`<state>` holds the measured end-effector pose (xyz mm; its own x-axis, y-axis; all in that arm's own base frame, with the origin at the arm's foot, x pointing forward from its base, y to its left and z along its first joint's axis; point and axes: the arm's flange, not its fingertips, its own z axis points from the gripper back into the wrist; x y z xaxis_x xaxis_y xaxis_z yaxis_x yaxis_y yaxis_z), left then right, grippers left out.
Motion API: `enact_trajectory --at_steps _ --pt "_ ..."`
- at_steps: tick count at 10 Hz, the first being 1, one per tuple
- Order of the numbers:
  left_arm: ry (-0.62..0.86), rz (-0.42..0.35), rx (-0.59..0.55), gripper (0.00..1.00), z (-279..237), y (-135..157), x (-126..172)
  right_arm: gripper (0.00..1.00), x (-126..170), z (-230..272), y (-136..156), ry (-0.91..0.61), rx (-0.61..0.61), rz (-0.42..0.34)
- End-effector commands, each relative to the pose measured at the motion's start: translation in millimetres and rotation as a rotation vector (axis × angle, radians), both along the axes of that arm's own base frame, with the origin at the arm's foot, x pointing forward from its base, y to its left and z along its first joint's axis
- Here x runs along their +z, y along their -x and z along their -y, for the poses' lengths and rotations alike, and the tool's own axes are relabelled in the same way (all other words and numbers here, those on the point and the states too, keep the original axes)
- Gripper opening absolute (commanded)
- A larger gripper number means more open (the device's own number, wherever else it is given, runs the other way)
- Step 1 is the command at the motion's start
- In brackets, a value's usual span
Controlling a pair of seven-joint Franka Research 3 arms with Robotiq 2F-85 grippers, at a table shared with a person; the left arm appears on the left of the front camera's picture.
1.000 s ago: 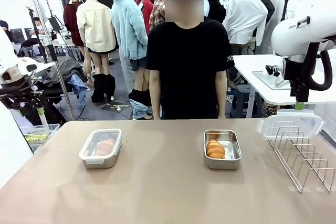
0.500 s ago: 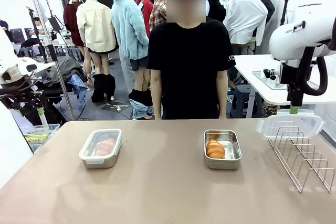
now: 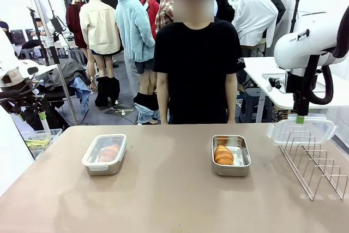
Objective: Place the bread in airtight containers.
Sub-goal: Pick up one Airtight Container lid and hand it to the human.
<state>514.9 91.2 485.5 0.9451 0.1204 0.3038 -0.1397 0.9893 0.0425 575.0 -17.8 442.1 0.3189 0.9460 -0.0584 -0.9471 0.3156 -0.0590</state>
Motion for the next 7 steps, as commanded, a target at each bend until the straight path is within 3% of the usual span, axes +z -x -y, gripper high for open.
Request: enact_trajectory --at_steps 1,7 --pt "-0.014 0.001 0.021 0.67 1 0 1 1.0 -5 -5 -12 0.038 -0.001 0.007" --pt "-0.014 0.001 0.021 0.67 1 0 1 1.0 -27 -8 -21 0.072 0.015 -0.035"
